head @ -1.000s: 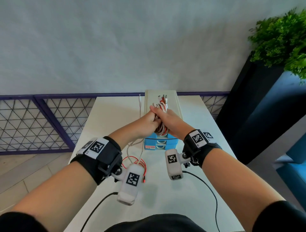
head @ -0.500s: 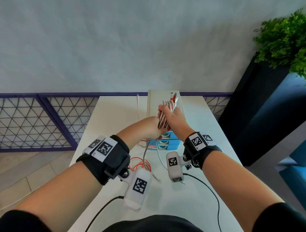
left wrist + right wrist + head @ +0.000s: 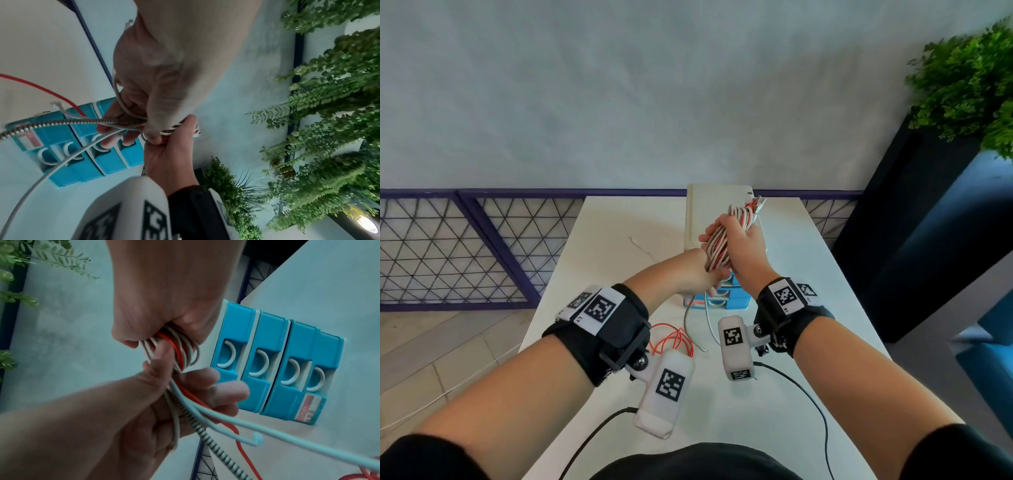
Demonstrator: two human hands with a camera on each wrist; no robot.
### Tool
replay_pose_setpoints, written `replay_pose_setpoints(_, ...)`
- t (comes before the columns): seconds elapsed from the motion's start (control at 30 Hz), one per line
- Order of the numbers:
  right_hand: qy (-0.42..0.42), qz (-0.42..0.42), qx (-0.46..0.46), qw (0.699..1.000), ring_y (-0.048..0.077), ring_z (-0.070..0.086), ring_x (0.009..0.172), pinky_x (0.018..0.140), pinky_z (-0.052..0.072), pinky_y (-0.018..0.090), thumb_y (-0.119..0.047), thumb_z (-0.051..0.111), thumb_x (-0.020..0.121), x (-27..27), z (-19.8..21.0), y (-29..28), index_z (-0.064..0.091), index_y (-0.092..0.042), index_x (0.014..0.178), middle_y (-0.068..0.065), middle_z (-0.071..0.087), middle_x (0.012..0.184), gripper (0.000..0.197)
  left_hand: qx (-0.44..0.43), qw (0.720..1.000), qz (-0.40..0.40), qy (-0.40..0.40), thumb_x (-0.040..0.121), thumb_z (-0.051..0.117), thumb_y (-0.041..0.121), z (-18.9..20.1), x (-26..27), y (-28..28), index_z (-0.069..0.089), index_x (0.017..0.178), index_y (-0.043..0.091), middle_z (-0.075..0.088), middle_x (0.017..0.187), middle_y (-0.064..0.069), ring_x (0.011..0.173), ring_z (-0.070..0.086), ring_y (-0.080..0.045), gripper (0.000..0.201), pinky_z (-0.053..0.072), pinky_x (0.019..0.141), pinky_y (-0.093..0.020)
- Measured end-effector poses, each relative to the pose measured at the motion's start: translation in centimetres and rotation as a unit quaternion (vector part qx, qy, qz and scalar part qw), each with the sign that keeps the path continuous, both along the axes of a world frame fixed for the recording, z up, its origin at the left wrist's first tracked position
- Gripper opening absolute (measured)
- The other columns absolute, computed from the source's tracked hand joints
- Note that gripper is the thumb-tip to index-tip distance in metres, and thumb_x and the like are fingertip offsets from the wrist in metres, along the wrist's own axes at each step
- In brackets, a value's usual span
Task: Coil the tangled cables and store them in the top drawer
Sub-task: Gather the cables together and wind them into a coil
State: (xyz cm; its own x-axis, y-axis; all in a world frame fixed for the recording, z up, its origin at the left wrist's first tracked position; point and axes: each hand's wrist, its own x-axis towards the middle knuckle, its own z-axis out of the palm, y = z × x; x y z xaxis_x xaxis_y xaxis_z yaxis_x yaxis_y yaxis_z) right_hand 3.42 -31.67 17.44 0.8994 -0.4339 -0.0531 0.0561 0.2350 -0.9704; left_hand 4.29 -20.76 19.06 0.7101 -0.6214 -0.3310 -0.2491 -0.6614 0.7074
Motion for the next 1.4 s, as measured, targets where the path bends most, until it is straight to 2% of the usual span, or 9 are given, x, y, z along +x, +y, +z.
replay_pose_setpoints(0.1, 0.013, -0.007, 0.032, 0.999, 0.022, 0.062, 0.059, 0.064, 0.053, 0.039, -0.017, 0.057, 0.090, 0.1, 0.1, 0.2, 0.054, -0.010, 0.072, 0.004, 0.059, 0.059, 0.020, -0.004, 0.999, 0.026, -0.035, 0.099, 0.038, 0.033, -1.1, -0.1, 0.1, 0.056, 0.090, 0.009, 0.065, 0.072, 0.001, 0.066, 0.063, -0.015, 0.032, 0.052, 0.071, -0.031)
replay_pose_setpoints(0.27, 0.048, 0.015, -0.035, 0.998, 0.015, 0.063, 0.057, 0.070, 0.058, 0.040, -0.023, 0.074, 0.081, -0.1, -0.1, 0.2, 0.059, -0.015, 0.081, 0.001, 0.063, 0.060, 0.018, 0.115, 0.979, 0.024, -0.167, 0.099, 0.032, 0.041, -2.2, -0.6, -0.1, 0.049, 0.093, 0.013, 0.057, 0.074, -0.004, 0.071, 0.056, -0.023, 0.033, 0.044, 0.062, -0.033)
replay_pose_setpoints(0.4, 0.066, -0.007, -0.067, 0.996, 0.017, 0.061, 0.054, 0.053, 0.054, 0.030, -0.022, 0.072, 0.083, 0.0, -0.3, 0.2, 0.057, -0.015, 0.083, 0.004, 0.061, 0.062, 0.016, 0.152, 0.968, -0.001, -0.199, 0.100, 0.033, 0.036, -2.1, -0.8, -0.5, 0.049, 0.103, 0.011, 0.051, 0.068, -0.002, 0.062, 0.052, -0.019, 0.029, 0.036, 0.054, -0.029)
replay_pose_setpoints(0.53, 0.056, -0.037, -0.025, 0.997, 0.017, 0.053, 0.045, 0.057, 0.048, 0.036, -0.024, 0.062, 0.089, 0.6, 0.2, -0.5, 0.053, -0.013, 0.070, -0.002, 0.053, 0.047, 0.024, 0.027, 0.992, -0.028, -0.123, 0.099, 0.038, 0.036, -1.6, 0.0, -0.2, 0.056, 0.084, 0.010, 0.066, 0.074, -0.005, 0.064, 0.060, -0.018, 0.035, 0.045, 0.063, -0.029)
replay_pose_setpoints(0.77, 0.033, -0.016, 0.039, 0.999, 0.011, 0.044, 0.044, 0.047, 0.041, 0.027, -0.026, 0.058, 0.094, 0.9, 0.5, -0.4, 0.052, -0.014, 0.082, -0.004, 0.043, 0.052, 0.017, -0.053, 0.993, -0.095, 0.038, 0.096, 0.048, 0.034, -1.1, 1.7, 1.7, 0.063, 0.078, 0.017, 0.072, 0.069, 0.004, 0.062, 0.060, -0.006, 0.029, 0.047, 0.072, -0.026)
replay_pose_setpoints(0.93, 0.028, -0.024, 0.096, 0.995, 0.009, 0.039, 0.040, 0.043, 0.040, 0.025, -0.024, 0.058, 0.094, 0.9, 0.5, -0.2, 0.051, -0.014, 0.083, -0.005, 0.040, 0.049, 0.017, -0.069, 0.994, -0.079, -0.027, 0.095, 0.048, 0.042, -1.3, 1.2, 2.3, 0.067, 0.086, 0.008, 0.069, 0.061, -0.002, 0.039, 0.043, -0.002, 0.040, 0.033, 0.045, -0.014)
replay_pose_setpoints(1.07, 0.020, -0.032, 0.131, 0.991, 0.010, 0.042, 0.041, 0.045, 0.042, 0.026, -0.025, 0.058, 0.094, 0.9, 0.6, -0.2, 0.053, -0.012, 0.083, -0.004, 0.042, 0.050, 0.018, -0.113, 0.991, -0.062, -0.023, 0.094, 0.049, 0.043, -1.3, 0.9, 2.4, 0.067, 0.088, 0.003, 0.067, 0.058, -0.005, 0.036, 0.043, -0.002, 0.045, 0.032, 0.043, -0.012)
replay_pose_setpoints(1.27, 0.000, -0.048, 0.179, 0.983, 0.008, 0.040, 0.037, 0.041, 0.041, 0.022, -0.025, 0.056, 0.096, 1.5, 1.3, -1.5, 0.052, -0.012, 0.079, -0.006, 0.041, 0.048, 0.022, -0.104, 0.989, -0.081, 0.063, 0.097, 0.044, 0.036, -2.3, 0.8, 3.7, 0.063, 0.081, 0.014, 0.066, 0.070, 0.010, 0.059, 0.056, 0.009, 0.033, 0.038, 0.056, -0.011)
replay_pose_setpoints(1.4, -0.014, -0.038, 0.195, 0.980, 0.007, 0.040, 0.038, 0.042, 0.041, 0.021, -0.025, 0.056, 0.096, 1.7, 1.7, -2.4, 0.051, -0.013, 0.079, -0.007, 0.041, 0.047, 0.022, -0.145, 0.979, -0.077, 0.118, 0.097, 0.040, 0.042, -3.3, 0.9, 4.2, 0.051, 0.076, 0.019, 0.052, 0.067, 0.003, 0.070, 0.062, -0.006, 0.033, 0.034, 0.058, -0.021)
